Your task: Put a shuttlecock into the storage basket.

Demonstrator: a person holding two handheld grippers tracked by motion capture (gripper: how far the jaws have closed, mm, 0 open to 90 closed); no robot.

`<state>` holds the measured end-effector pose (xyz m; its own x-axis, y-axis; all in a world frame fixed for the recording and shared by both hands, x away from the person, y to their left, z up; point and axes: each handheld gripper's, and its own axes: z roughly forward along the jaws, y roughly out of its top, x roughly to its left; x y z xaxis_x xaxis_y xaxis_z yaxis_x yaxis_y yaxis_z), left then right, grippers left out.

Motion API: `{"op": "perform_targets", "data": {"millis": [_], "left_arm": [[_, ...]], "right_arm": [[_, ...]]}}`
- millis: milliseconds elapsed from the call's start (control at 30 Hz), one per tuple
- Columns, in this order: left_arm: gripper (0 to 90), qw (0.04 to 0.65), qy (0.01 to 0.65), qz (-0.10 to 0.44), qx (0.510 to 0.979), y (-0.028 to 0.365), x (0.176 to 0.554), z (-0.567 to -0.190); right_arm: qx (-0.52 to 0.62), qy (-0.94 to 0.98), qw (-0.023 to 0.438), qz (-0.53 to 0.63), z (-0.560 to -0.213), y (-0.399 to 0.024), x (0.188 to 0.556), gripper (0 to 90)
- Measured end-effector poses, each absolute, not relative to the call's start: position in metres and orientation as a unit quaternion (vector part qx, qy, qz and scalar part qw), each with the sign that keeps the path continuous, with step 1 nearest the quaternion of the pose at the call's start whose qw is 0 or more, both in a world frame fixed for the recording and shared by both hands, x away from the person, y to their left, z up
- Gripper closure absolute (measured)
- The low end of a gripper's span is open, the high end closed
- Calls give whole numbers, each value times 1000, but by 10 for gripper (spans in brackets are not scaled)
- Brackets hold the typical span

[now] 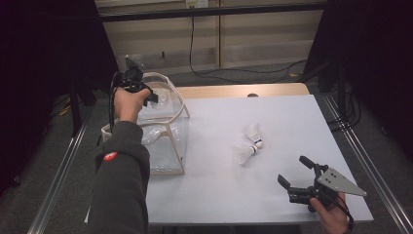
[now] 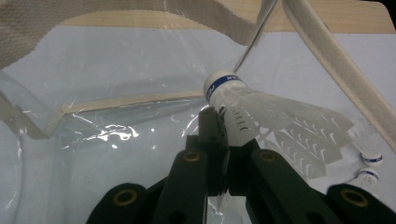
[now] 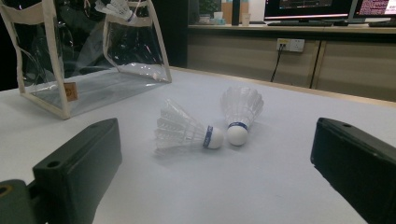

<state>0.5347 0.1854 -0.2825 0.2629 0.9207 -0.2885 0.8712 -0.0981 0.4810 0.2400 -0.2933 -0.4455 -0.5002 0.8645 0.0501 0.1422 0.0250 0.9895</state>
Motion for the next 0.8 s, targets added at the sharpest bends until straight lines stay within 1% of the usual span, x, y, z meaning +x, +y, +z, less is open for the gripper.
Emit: {"op": "perform_targets", "data": {"millis": [567, 800], "left_arm": [[873, 287, 606, 43, 741, 184, 536, -287], [847, 287, 606, 47, 741, 184, 536, -288]], "right_arm": [[388, 647, 313, 577, -445, -293, 239, 18], [385, 647, 314, 578, -445, -292, 239, 19]]}}
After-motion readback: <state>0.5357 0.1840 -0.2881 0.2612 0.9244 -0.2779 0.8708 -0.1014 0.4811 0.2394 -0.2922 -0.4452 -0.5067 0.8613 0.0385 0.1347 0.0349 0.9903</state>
